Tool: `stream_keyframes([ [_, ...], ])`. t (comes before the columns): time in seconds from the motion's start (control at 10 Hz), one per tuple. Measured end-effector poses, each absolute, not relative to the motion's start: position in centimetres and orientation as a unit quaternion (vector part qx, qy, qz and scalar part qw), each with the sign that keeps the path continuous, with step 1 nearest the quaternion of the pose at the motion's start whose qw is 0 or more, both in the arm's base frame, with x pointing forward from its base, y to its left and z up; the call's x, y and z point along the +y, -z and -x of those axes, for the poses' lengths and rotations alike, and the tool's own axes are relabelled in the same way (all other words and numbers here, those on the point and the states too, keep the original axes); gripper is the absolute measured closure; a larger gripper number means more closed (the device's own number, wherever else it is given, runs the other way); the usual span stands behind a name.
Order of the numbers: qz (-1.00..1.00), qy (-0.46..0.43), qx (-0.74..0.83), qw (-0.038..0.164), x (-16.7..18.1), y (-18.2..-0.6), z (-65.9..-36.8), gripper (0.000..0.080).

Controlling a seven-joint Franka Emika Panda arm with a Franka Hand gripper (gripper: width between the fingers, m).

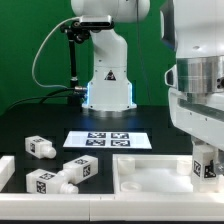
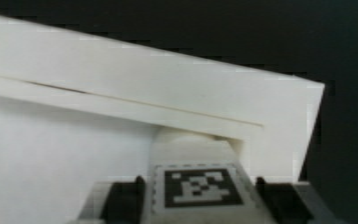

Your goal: Assemble one leg

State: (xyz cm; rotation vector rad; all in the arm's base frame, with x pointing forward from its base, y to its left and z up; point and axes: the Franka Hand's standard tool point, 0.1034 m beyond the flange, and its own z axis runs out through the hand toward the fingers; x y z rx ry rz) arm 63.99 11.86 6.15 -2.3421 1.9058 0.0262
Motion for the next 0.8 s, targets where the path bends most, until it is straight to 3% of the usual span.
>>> stream_keyframes([
  [0.1, 0.797, -0.006, 0.601, 0.059, 11.9, -6.0, -63.9, 0.0510],
  [0.2, 0.836, -0.003, 0.545, 0.057, 12.1, -5.6, -63.2, 0.0337],
  [0.3, 0.894, 0.003, 0.443, 0.058, 11.7, -5.8, -62.9, 0.0337],
  [0.4, 0.935, -0.003, 0.351, 0.056, 11.4, -6.2, -62.7, 0.0180],
  [0.8, 0.972, 0.001, 0.227, 0.054, 11.2, -6.6, -62.7, 0.0151],
])
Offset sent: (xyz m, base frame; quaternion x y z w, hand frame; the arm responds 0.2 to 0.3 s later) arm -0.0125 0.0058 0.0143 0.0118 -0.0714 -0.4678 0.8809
